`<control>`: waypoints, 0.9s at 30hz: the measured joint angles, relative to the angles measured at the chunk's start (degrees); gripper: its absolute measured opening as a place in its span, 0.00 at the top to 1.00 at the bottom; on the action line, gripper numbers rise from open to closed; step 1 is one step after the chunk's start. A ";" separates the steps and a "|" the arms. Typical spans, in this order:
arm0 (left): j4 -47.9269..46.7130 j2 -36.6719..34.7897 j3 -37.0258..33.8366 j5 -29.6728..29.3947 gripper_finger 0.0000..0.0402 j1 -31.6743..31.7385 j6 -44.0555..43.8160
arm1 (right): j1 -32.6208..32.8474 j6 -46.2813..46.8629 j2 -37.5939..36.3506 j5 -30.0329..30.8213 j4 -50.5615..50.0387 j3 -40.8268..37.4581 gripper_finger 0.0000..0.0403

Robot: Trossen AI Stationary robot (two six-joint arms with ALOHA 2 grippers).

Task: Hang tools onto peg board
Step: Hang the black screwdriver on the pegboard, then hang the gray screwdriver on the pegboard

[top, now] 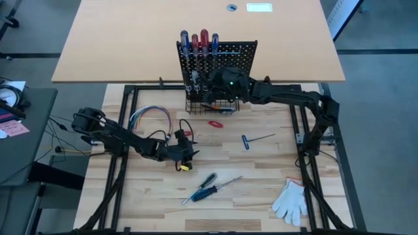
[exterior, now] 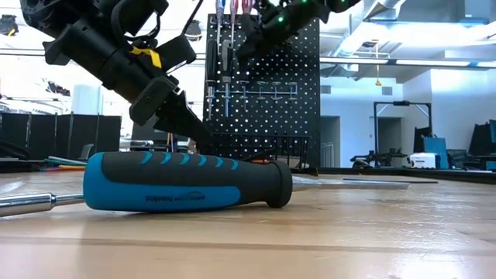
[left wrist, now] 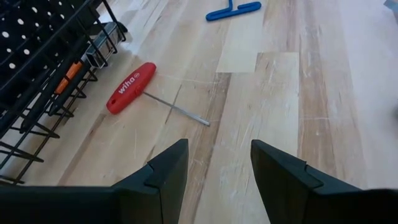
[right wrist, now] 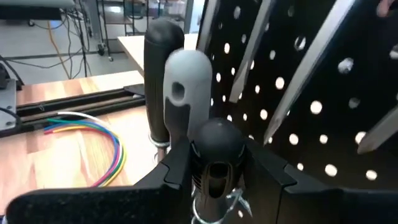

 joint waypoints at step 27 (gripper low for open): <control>-1.36 0.00 0.02 0.00 0.58 0.00 0.00 | 5.33 -4.31 -10.06 -0.04 -12.41 0.09 0.41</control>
